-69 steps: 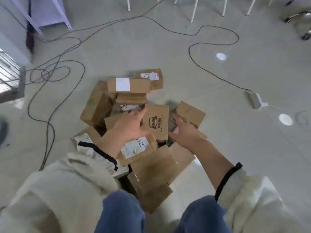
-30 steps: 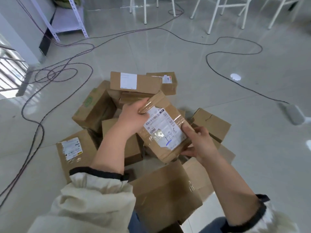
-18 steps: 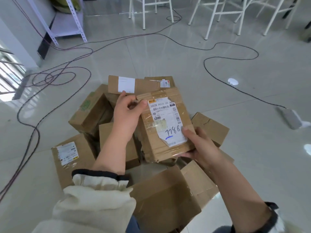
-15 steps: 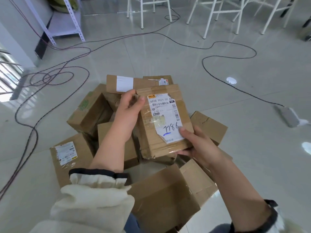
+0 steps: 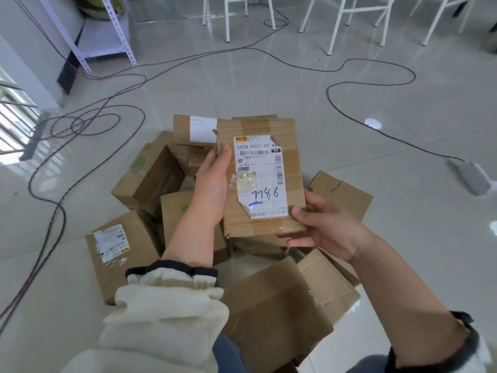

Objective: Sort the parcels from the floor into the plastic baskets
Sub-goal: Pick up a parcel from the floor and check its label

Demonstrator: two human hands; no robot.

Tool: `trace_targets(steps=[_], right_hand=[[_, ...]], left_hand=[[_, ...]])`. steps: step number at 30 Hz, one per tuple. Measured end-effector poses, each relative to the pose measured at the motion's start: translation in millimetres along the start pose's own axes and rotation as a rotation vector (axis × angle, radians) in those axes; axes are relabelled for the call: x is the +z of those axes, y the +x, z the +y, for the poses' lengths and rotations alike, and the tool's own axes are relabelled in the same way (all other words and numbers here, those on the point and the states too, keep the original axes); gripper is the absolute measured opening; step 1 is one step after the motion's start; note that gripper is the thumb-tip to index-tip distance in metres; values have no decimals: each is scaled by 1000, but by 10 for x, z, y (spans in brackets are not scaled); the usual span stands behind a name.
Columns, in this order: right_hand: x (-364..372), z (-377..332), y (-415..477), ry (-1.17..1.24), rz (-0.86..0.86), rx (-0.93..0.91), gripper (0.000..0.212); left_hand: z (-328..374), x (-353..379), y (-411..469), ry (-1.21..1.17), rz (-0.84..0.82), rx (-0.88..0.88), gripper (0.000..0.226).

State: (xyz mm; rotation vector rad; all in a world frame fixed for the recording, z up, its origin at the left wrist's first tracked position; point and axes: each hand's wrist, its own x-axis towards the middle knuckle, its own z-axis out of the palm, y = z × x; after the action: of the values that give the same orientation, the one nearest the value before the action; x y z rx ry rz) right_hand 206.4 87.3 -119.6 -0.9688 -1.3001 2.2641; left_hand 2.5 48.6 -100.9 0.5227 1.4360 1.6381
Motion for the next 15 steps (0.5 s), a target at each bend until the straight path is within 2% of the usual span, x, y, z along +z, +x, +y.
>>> trace_targets(steps=[6, 12, 15], right_hand=[[57, 19, -94, -60, 130, -70, 39], [192, -185, -656, -94, 233, -248, 51], [399, -331, -826, -26, 336, -227, 50]], left_hand=[[-19, 103, -124, 52, 45, 85, 17], [350, 216, -342, 120, -38, 84, 19], [608, 282, -534, 161, -38, 35, 20]])
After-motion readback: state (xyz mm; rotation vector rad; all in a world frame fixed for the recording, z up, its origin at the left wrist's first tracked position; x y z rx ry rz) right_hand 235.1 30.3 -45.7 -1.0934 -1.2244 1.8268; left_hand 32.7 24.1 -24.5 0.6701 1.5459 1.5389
